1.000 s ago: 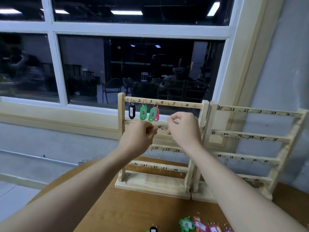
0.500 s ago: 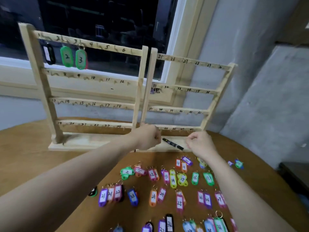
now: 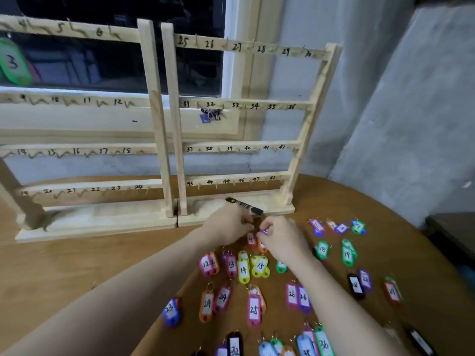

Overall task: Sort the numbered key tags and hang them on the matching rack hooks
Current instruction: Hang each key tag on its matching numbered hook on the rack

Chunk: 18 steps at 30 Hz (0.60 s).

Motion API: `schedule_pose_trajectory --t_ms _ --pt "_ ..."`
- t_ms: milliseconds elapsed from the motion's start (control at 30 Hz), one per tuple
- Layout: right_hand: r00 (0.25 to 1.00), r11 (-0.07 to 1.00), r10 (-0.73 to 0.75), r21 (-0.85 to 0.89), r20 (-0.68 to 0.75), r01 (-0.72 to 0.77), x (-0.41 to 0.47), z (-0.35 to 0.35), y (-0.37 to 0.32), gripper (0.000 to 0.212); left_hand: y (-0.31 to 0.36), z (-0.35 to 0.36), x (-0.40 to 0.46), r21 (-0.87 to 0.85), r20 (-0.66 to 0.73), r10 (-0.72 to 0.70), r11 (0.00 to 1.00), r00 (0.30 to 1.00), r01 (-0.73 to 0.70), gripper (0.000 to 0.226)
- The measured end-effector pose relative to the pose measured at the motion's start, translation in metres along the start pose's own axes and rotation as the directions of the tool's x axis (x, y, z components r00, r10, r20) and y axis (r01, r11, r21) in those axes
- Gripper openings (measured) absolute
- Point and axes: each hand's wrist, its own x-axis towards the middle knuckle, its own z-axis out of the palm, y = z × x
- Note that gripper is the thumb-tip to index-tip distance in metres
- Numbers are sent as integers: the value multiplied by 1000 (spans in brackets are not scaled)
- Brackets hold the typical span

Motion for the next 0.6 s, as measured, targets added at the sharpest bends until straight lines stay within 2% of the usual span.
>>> schedule_pose_trajectory --t_ms 167,333,467,600 --pt "994 994 -81 -80 -79 74 0 2 0 12 -2 9 8 3 -62 -28 1000 998 28 6" --pt "973 964 -187 -217 -138 154 -1 2 4 20 -3 7 8 -30 -25 -17 999 1000 16 10" --pt "975 981 -155 -138 -158 134 -1 4 8 16 -3 7 6 -66 -5 -16 998 1000 15 11" --pt "978 988 -135 -95 -161 121 -1 -1 11 15 -3 7 4 -100 21 -34 994 999 36 22"
